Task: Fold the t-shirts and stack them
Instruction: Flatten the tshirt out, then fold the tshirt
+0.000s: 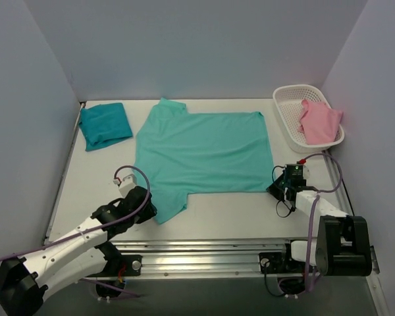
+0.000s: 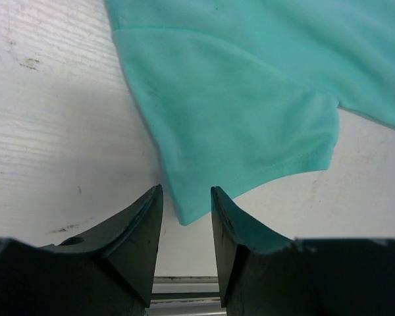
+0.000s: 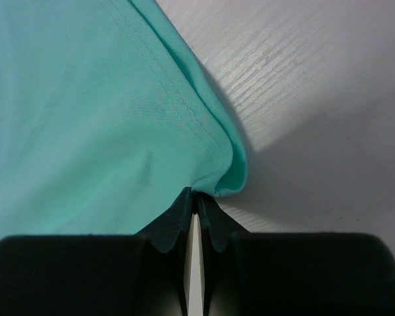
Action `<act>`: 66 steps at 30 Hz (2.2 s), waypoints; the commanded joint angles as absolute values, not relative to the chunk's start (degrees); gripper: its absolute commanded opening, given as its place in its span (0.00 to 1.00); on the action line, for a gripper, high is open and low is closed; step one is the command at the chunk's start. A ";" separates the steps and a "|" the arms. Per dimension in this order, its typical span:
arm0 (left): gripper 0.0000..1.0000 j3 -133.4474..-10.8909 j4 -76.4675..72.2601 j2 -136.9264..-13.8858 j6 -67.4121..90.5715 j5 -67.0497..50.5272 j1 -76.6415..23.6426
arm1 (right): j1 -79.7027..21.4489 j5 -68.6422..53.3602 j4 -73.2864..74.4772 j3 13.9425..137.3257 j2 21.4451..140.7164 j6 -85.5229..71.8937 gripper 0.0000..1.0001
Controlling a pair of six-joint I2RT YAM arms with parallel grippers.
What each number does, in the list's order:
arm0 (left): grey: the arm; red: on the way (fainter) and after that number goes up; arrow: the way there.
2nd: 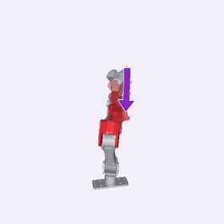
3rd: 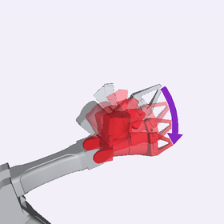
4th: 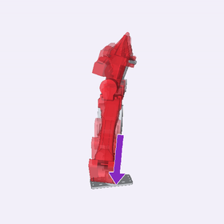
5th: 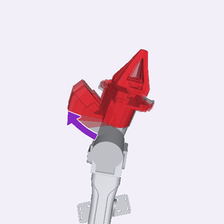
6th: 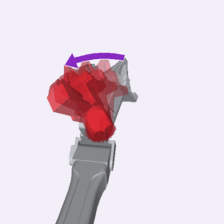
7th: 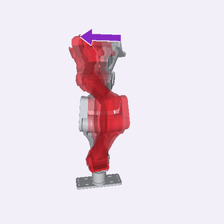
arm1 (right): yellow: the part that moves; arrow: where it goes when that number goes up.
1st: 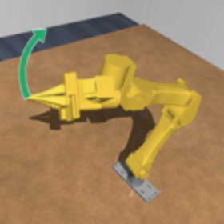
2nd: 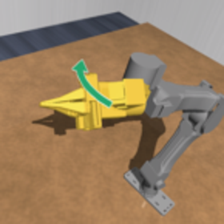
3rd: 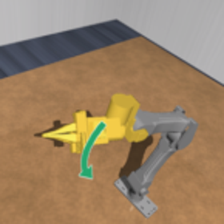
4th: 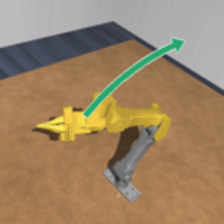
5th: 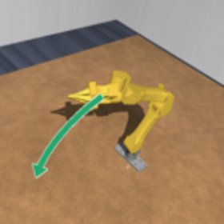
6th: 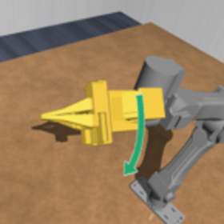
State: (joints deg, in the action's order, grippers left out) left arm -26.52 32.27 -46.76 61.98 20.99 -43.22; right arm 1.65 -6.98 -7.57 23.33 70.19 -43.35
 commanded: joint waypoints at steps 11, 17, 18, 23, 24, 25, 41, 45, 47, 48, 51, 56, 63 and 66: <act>0.40 -23.29 24.96 -55.46 66.79 17.39 -49.12 | 2.11 -7.91 -8.26 23.12 71.28 -42.63 0.00; 0.40 -23.73 22.42 -60.73 68.20 19.07 -51.41 | 2.20 -8.00 -8.53 22.94 71.37 -42.45 0.00; 0.39 -23.82 21.63 -61.52 68.38 19.25 -51.42 | 2.20 -8.09 -8.53 22.94 71.28 -42.45 0.00; 0.23 -24.78 21.18 -64.42 68.55 19.95 -52.12 | 2.28 -8.00 -7.82 23.03 70.58 -42.10 0.00; 0.21 -24.79 21.36 -64.42 68.55 20.21 -52.21 | 2.29 -7.91 -7.74 23.03 70.40 -42.10 0.00; 0.18 -24.79 21.53 -64.34 68.55 20.39 -52.29 | 2.29 -7.82 -7.47 22.94 69.97 -42.10 0.00; 0.02 -34.79 41.91 -50.63 65.48 29.43 -53.00 | 2.20 -7.47 3.60 24.43 59.15 -41.66 0.00; 0.02 -40.42 46.92 -50.27 62.93 32.50 -52.91 | 2.20 -7.47 5.09 25.84 58.62 -41.40 0.00; 0.02 -43.58 48.07 -50.54 61.53 34.79 -52.65 | 2.20 -7.21 5.71 26.54 58.45 -41.31 0.00; 0.02 -44.64 47.99 -50.97 60.91 35.33 -52.47 | 2.20 -7.21 5.80 26.72 58.45 -41.31 0.00; 0.02 -48.07 46.24 -52.55 57.40 35.51 -50.64 | 2.20 -6.94 5.98 27.77 58.88 -41.22 0.00; 0.02 -51.76 40.71 -56.51 50.47 32.53 -45.10 | 2.20 -6.68 4.84 30.93 61.25 -40.96 0.00; 0.02 -55.54 32.52 -65.90 44.56 27.24 -36.13 | 2.11 -5.63 0.62 35.24 70.03 -41.66 0.00; 0.02 -57.91 29.45 -70.99 43.16 26.37 -33.76 | 2.11 -4.75 -1.49 37.52 74.60 -41.84 0.00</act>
State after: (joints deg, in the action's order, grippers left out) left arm -53.93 35.99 -67.51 46.98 28.21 -35.57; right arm 1.89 -6.96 0.99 34.06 71.11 -41.82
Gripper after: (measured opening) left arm 0.032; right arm 0.005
